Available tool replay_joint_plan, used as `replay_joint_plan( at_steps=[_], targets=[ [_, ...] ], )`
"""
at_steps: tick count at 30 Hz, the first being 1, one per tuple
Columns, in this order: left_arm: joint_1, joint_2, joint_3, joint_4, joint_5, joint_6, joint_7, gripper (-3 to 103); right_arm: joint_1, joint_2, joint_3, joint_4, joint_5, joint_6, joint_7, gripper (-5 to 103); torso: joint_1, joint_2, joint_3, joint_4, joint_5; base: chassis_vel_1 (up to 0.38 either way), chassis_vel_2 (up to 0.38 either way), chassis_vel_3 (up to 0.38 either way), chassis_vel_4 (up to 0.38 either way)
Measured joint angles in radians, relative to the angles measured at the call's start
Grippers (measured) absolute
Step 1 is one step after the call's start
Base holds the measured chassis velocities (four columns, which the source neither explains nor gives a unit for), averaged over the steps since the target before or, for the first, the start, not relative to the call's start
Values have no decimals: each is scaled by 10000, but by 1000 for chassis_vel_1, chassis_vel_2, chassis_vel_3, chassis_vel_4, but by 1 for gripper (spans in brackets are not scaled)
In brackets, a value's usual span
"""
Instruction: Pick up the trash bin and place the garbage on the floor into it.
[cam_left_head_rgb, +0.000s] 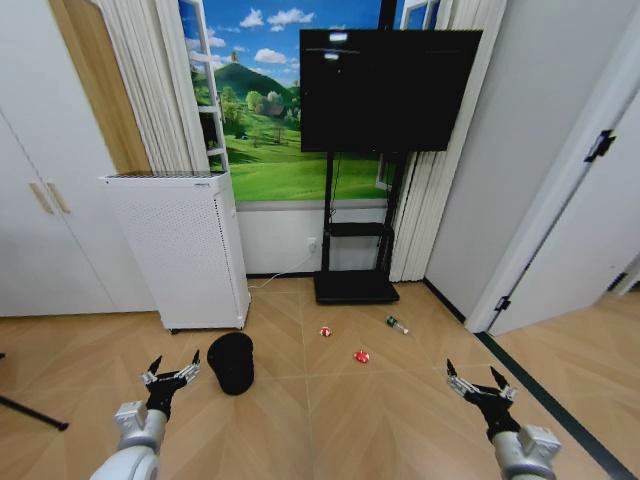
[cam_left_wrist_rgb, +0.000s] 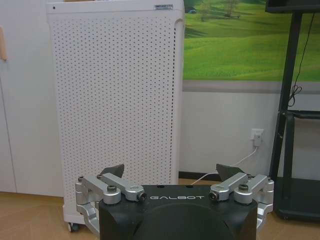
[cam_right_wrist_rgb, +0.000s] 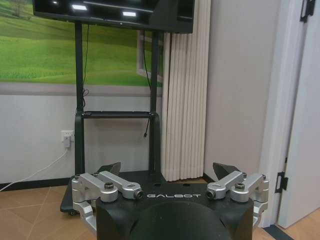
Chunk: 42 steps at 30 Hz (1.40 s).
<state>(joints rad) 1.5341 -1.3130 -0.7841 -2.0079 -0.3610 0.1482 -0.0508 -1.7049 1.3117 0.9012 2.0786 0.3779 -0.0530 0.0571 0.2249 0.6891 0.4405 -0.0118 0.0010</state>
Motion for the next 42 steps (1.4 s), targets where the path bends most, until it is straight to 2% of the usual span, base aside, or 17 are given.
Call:
replay_joint_plan(
  at_steps=[2,5,7,8,9,12,13,14,16,17,20,24,32,42],
  targets=[
    [25,-5,-9,-18,1,-4,0,100,-13,6,5,18,2,14,-12,100,-2,1,-2,-3,-23,-370,349,341,-328],
    [41,-12,-23,-28,1,-7,1,100,-21,10,4,26,4,19,-20,100,-2,1,-1,0,0,-340,361,342,-364],
    [52,-23,-29,-33,1,-11,1,100,-30,9,8,48,10,24,-31,100,-3,1,-1,0,-20,-364,356,353,-354],
    [52,-23,-29,-33,1,-11,1,100,-30,9,8,48,10,24,-31,100,-3,1,-1,0,-20,-357,329,350,-351],
    [50,-25,-32,-36,3,-15,1,100,-24,8,7,47,11,26,-34,100,-3,1,-2,0,-2,-348,346,350,-343],
    [39,-36,-26,-34,8,-16,0,100,14,7,2,5,-17,196,1,100,-3,1,-1,-2,-19,-359,369,357,-349],
    [39,-36,-26,-34,8,-16,0,100,14,7,2,5,-17,196,1,100,-3,1,-1,-2,-19,-365,356,372,-362],
    [35,-38,-23,-26,13,-17,0,100,38,2,-4,-21,-12,233,19,100,-2,0,-1,0,-3,-331,348,338,-363],
    [33,-37,-20,-20,19,-17,1,100,35,-2,-4,-22,7,233,21,100,-5,2,-3,1,-5,-350,348,351,-362],
    [24,-36,-11,-7,23,-17,0,100,41,-3,-4,-28,9,256,19,100,0,0,0,0,-19,-331,327,364,-305],
    [2,-24,-5,7,29,-19,1,100,93,4,-18,-65,-36,301,30,100,1,0,1,-1,-4,-312,307,330,-303],
    [-10,1,0,24,29,-19,1,100,137,9,-41,-94,-110,409,38,100,3,0,1,0,-12,-246,257,235,-233],
    [-59,13,31,54,-291,189,-465,100,177,2,-71,-214,-151,873,35,100,-9,2,-4,-1,-10,-19,24,20,2],
    [-93,6,46,11,-635,270,-565,100,166,22,-106,-291,-117,1023,-40,100,-6,3,-2,-1,-9,22,-17,-17,16]
  ],
)
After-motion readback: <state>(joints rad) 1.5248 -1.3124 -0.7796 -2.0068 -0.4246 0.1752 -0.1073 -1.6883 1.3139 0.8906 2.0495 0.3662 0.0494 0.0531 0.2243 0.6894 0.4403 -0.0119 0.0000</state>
